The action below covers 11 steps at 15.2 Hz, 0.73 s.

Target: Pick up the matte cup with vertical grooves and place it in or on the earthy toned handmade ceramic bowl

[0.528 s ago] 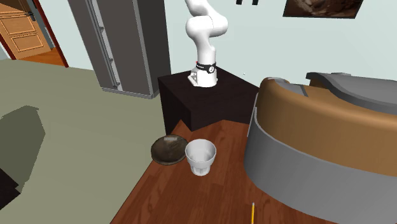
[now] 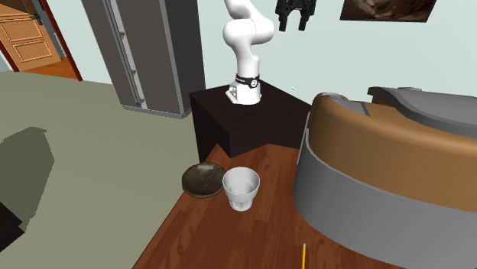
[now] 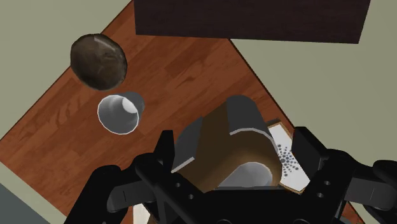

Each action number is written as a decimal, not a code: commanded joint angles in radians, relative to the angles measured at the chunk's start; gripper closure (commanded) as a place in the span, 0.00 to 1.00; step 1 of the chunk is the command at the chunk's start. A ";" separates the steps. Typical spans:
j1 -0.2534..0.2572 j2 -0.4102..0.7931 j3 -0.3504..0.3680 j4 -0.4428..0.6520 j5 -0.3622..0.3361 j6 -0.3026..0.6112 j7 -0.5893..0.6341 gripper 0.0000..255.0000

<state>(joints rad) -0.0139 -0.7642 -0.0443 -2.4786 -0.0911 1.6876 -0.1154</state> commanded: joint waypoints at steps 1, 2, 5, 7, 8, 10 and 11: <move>-0.011 0.029 -0.018 -0.038 -0.020 0.071 -0.012 0.00; -0.016 0.047 -0.027 -0.055 -0.029 0.107 -0.017 0.00; -0.032 0.109 -0.053 -0.099 -0.057 0.218 -0.031 0.00; -0.043 0.160 -0.070 -0.121 -0.076 0.293 -0.040 0.00; -0.049 0.187 -0.079 -0.130 -0.085 0.331 -0.043 0.00; -0.060 0.248 -0.096 -0.142 -0.103 0.407 -0.051 0.00; -0.065 0.280 -0.105 -0.146 -0.111 0.445 -0.054 0.00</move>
<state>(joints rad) -0.0753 -0.5172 -0.1426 -2.6166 -0.1943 2.0879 -0.1690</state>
